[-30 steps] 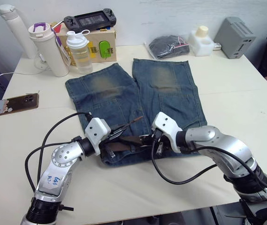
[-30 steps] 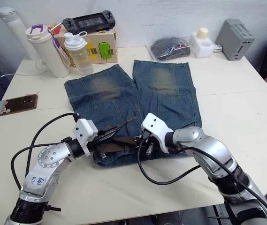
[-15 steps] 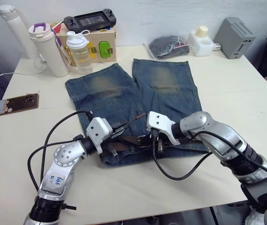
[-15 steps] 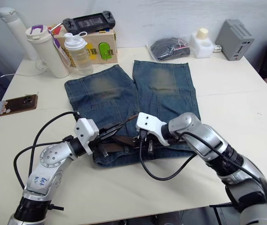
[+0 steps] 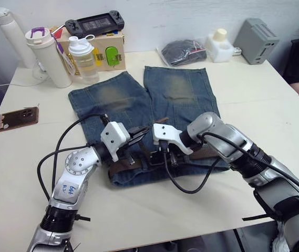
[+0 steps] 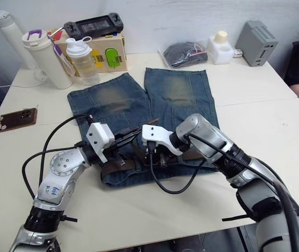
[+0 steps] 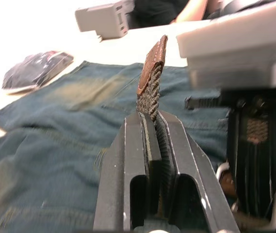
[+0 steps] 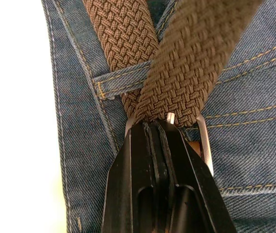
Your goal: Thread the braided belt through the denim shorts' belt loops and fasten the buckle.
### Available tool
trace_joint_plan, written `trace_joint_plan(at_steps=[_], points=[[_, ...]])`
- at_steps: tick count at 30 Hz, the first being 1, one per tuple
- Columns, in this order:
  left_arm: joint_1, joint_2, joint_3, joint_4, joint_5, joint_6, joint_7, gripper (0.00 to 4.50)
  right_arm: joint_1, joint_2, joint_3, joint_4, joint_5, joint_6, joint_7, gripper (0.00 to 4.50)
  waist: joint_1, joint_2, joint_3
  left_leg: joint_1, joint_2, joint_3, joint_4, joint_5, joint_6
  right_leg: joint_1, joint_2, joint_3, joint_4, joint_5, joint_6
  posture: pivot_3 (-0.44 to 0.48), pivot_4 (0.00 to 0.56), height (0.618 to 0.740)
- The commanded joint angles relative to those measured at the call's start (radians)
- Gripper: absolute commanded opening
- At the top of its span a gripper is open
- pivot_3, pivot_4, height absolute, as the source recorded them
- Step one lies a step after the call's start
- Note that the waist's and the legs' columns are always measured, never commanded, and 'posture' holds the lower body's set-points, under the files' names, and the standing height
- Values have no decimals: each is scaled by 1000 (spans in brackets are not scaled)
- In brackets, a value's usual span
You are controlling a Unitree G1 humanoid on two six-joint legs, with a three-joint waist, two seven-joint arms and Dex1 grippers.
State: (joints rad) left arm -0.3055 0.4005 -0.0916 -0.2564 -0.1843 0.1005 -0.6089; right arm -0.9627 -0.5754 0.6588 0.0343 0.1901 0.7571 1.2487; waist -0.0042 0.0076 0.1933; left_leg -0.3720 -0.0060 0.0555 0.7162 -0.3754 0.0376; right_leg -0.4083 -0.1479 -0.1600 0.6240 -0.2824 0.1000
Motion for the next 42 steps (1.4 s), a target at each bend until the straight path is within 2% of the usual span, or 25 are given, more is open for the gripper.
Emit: trace_joint_plan(at_steps=[1,5,12,25,42], points=[[3,0,12,-7,2,-32,-2,0,37,-37,-5,-68,-20,26,10,47,1,0,0,0,0,0,0,0,0,0,0,0,0,0,0,0,150,687],[21,1,13,-8,3,-38,1,0,49,-68,-99,-168,30,88,1,47,8,0,0,-2,0,-1,0,0,0,0,-1,-1,-1,0,0,0,150,687],[25,0,14,-3,1,-42,2,0,52,-52,-174,-199,55,124,-39,47,9,0,0,-3,0,-1,1,0,0,-1,-1,-1,-1,0,0,0,150,687],[32,-1,12,-13,2,-41,10,0,81,-13,-134,-125,8,87,-68,47,6,0,0,-3,-1,-1,1,0,0,-1,0,-1,-1,0,0,0,150,687],[15,-15,-2,4,7,-60,11,0,49,35,-16,52,-81,-13,19,47,2,0,0,-2,0,-1,1,0,0,-1,0,-1,0,0,0,0,150,687]])
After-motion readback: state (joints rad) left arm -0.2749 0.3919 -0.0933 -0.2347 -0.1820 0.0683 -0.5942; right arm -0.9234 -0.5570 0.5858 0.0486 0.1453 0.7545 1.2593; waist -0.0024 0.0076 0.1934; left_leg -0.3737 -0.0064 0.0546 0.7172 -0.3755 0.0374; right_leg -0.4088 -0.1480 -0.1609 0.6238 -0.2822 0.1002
